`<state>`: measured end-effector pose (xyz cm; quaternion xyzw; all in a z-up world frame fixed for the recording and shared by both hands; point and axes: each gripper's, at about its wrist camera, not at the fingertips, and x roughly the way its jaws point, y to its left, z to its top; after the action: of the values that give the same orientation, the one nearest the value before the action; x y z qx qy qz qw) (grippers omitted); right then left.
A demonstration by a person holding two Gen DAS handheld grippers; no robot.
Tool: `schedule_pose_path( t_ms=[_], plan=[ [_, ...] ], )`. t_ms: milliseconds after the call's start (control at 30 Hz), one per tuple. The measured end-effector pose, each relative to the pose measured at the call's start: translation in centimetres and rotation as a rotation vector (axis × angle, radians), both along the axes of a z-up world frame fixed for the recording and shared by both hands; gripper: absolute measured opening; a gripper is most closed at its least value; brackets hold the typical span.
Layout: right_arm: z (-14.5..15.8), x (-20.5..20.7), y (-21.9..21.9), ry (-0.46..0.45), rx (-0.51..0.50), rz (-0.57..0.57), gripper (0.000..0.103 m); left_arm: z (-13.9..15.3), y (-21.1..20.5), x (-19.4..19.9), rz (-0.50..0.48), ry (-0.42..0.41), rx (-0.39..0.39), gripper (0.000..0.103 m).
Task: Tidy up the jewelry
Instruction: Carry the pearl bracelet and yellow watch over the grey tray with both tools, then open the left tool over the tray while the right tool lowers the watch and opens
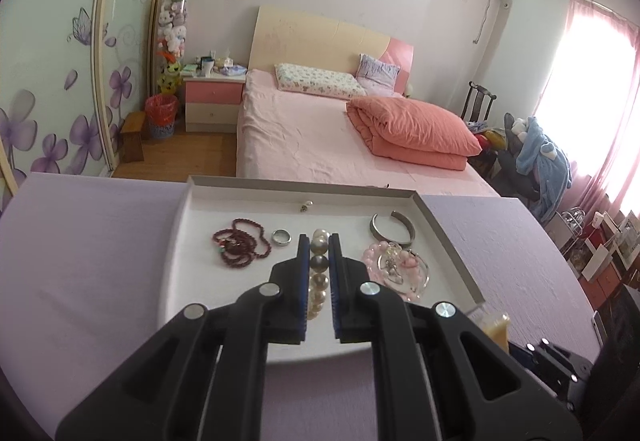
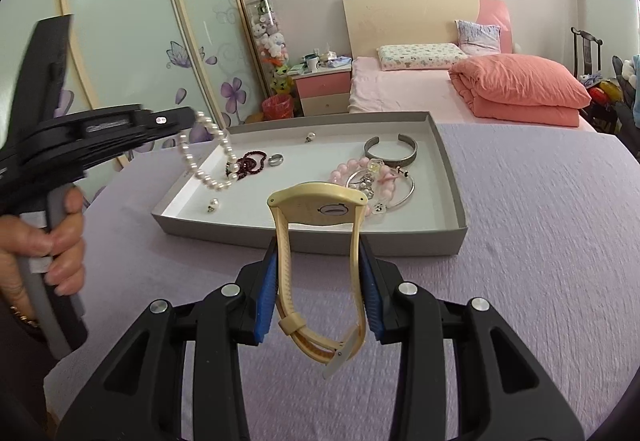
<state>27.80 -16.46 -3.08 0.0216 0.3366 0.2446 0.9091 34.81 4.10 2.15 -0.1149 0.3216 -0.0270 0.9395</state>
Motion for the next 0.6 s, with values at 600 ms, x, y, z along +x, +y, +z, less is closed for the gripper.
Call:
schedule_pose_path(
  t_ms=[600],
  plan=[
    [-0.1,1.6,0.6,0.002,-0.033,-0.009,0.038,-2.9,1.7,1.2,0.074,0.037,-0.028,0.043]
  ],
)
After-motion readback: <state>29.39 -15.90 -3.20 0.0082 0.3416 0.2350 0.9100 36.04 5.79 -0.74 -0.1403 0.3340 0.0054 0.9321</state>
